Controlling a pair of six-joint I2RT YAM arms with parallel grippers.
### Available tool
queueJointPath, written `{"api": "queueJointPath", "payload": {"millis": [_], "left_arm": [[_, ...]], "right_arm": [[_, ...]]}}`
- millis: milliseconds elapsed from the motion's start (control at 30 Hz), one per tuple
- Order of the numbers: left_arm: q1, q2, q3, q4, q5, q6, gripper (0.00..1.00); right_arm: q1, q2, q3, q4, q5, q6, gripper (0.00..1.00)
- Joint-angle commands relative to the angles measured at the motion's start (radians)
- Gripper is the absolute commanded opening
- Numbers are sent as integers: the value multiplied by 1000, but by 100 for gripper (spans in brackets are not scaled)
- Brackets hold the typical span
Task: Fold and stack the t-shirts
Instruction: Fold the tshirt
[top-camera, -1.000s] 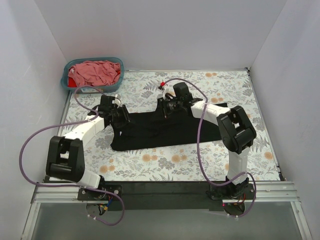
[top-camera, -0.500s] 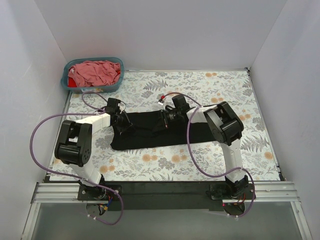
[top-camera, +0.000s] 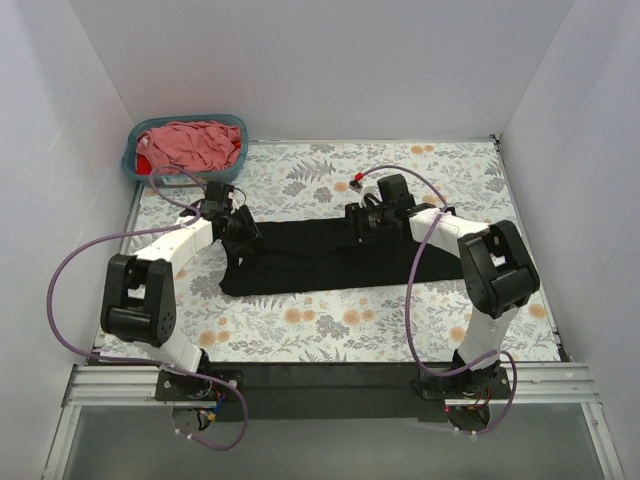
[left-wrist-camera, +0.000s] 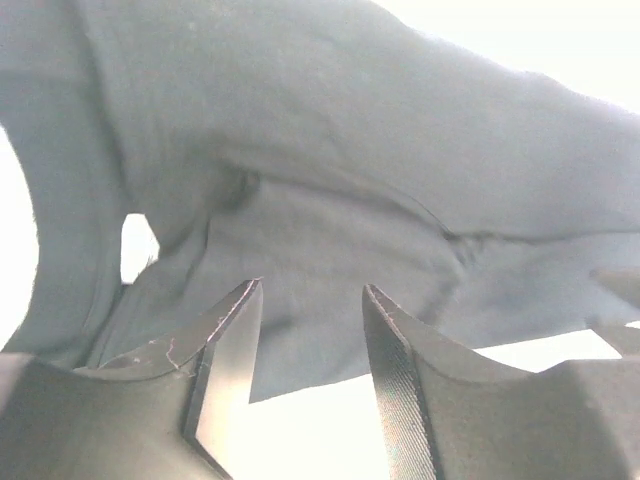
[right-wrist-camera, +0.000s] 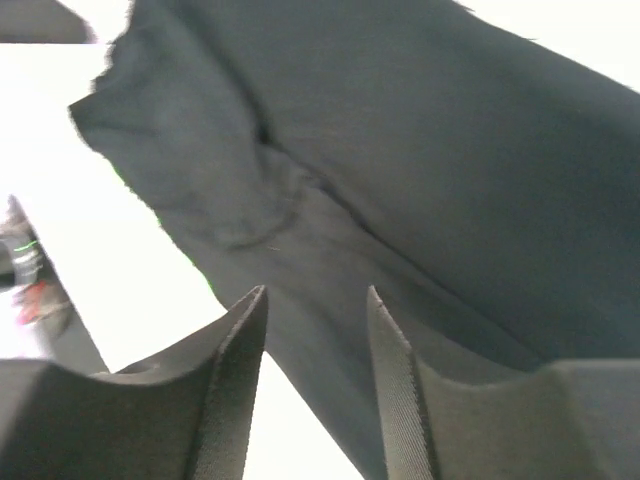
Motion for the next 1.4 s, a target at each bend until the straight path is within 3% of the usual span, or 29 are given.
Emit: {"api": "queueJointPath", "payload": {"millis": [0,167,267,433,533,667,767,967,1067,1133,1267,1367], "left_arm": [[-1,-199,-4,-106,-73,-18,44],[-2,-341,-168,-154,-118,-66,45],[-2,-369,-257,-149,-124,-91,45],[-1,-295,-329,-59,-150,-98,43],[10,-189,-293,-36,-184,-89,40],[25,-10,-167,-17,-182,-42,40],[25,192,18,-26,-176,24,42],[-7,622,547,-180,-89,66,44],[-53,696,755,-221,-109,80,46],[-84,736,874,-238,-124,86,55],[-104,699,924,-221,-175,101,66],[-104,552,884,-179,-270,119,70]], "right_arm": [[4,-104,-12,-205,321,-115,52],[4,-181,-82,-311,555,-109,56],[2,-185,-113,-346,604,-95,57],[2,-158,-134,-412,646,-95,58],[2,-145,-159,-455,673,-98,60],[8,-152,-208,-527,589,-101,61],[76,-158,-239,-598,521,-122,61],[321,-230,-242,-667,371,-49,61],[416,-259,-190,-669,333,-6,61],[441,-271,-151,-670,319,-6,61],[436,-290,-23,-676,385,-50,61],[397,-258,140,-667,383,-96,61]]}}
